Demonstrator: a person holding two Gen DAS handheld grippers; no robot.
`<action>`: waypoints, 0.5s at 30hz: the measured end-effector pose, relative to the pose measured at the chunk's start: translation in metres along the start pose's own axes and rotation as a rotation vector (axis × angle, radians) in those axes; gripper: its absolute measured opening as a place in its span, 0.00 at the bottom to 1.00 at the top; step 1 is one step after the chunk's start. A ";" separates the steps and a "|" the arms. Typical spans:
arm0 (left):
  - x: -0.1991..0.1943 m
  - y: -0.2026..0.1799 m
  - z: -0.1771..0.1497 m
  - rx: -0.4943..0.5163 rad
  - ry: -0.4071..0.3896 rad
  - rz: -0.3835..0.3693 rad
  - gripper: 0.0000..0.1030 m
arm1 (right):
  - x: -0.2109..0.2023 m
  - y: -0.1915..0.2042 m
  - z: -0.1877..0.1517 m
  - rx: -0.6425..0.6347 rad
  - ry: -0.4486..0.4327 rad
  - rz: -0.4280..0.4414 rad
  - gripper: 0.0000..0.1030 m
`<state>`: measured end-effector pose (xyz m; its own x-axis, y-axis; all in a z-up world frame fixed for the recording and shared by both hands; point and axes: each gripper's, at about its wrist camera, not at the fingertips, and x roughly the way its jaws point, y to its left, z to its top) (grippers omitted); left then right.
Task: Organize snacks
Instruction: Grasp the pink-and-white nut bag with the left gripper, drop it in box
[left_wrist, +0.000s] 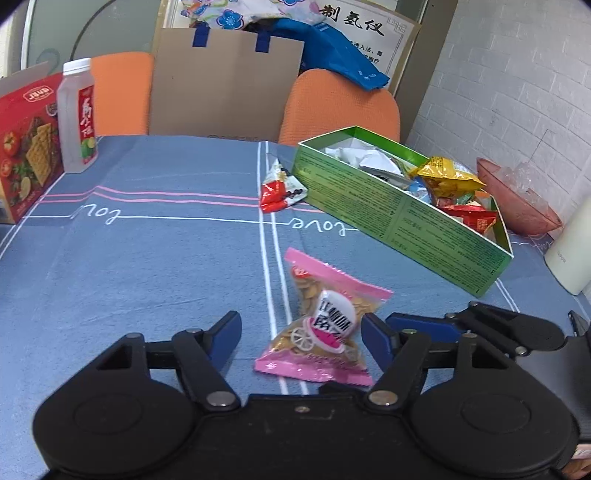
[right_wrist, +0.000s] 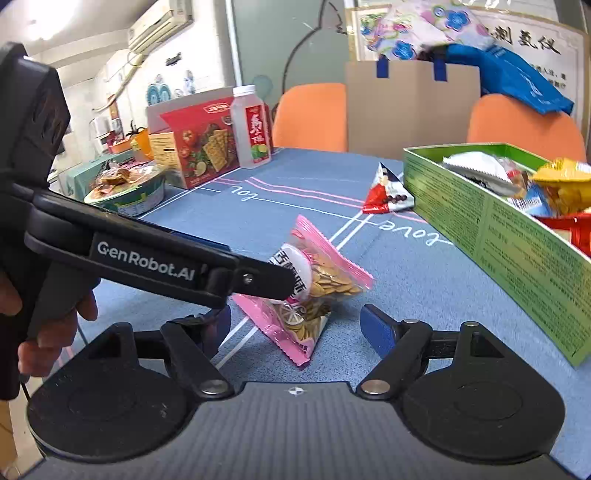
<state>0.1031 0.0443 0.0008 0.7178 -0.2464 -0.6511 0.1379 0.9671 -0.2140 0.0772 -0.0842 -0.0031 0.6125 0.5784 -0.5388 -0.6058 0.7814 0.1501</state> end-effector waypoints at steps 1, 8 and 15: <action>0.001 -0.001 0.001 0.001 0.000 0.000 1.00 | 0.001 -0.001 0.000 0.006 0.001 -0.003 1.00; 0.007 -0.009 0.002 0.016 0.007 0.007 1.00 | 0.002 -0.001 0.000 0.025 0.002 -0.005 1.00; 0.013 -0.009 0.003 0.015 0.018 0.011 1.00 | 0.007 0.001 0.000 0.018 0.014 0.001 1.00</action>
<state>0.1129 0.0329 -0.0033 0.7068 -0.2368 -0.6666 0.1406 0.9705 -0.1958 0.0813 -0.0796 -0.0064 0.6042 0.5762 -0.5505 -0.5971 0.7848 0.1660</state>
